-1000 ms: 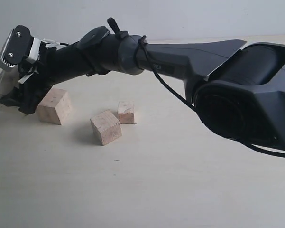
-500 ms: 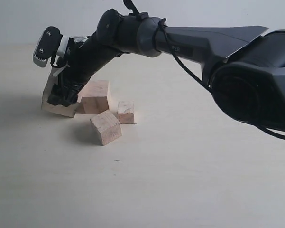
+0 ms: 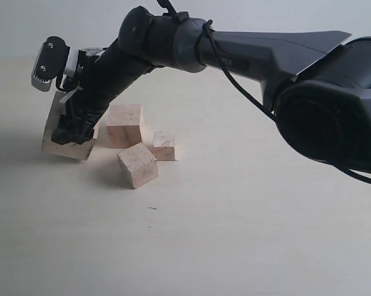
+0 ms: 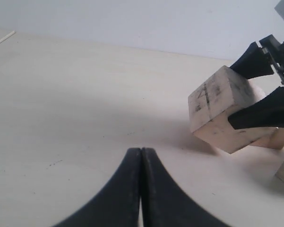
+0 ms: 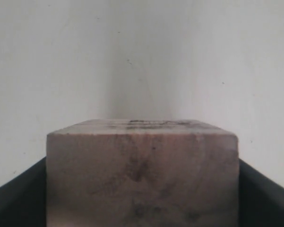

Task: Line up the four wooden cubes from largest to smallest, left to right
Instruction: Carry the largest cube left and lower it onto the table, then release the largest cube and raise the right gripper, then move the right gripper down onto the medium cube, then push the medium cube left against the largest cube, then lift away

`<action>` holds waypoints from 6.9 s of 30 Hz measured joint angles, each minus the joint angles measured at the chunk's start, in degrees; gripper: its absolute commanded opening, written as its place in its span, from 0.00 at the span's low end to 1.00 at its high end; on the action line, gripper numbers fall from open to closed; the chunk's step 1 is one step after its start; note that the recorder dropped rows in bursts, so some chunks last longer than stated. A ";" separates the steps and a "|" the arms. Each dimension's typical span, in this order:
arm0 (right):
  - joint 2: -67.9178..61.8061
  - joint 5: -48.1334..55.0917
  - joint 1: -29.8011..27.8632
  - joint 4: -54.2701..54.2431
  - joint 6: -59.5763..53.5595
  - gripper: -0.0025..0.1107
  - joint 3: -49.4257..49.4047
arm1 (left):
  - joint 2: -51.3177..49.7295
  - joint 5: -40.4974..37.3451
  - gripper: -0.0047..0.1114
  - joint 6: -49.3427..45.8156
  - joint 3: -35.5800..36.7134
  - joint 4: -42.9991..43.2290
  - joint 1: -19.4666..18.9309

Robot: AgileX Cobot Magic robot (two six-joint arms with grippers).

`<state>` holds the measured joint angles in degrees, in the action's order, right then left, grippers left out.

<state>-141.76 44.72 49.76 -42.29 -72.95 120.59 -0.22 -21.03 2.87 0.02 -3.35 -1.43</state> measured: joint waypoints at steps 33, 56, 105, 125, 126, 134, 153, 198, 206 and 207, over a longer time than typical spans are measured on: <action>0.00 3.57 0.00 9.55 11.86 0.54 0.00 | 0.00 0.00 0.04 0.00 0.00 0.00 0.00; 0.03 3.24 0.00 6.65 11.75 0.87 0.00 | 0.00 0.00 0.04 0.00 0.00 0.00 0.00; 9.52 3.20 -8.17 39.50 61.19 0.08 0.03 | 0.00 0.00 0.04 0.00 0.00 0.00 0.00; 2.09 -4.70 -8.17 30.25 57.10 0.02 0.03 | 0.00 0.00 0.04 0.00 0.00 0.00 0.00; 1.78 -4.70 -8.17 30.25 57.10 0.02 0.03 | 0.00 0.00 0.04 0.00 0.00 0.00 0.00; 1.41 -2.13 -8.17 29.12 57.10 0.02 0.03 | 0.00 0.00 0.04 0.00 0.00 0.00 0.00; -0.30 6.60 -8.17 22.65 52.52 0.02 0.03 | 0.00 0.00 0.04 0.00 0.00 0.00 0.00; 2.21 11.00 -8.17 18.33 39.38 0.02 0.03 | 0.00 0.00 0.04 0.00 0.00 0.00 0.00; 13.01 13.83 -8.27 21.00 51.76 0.02 0.03 | 0.00 0.00 0.04 0.00 0.00 0.00 0.00; 14.03 14.48 -8.27 20.99 53.60 0.02 0.03 | 0.00 0.00 0.04 0.00 0.00 0.00 0.00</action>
<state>-127.73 59.20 41.49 -21.30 -19.35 120.63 -0.22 -21.03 2.87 0.02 -3.35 -1.43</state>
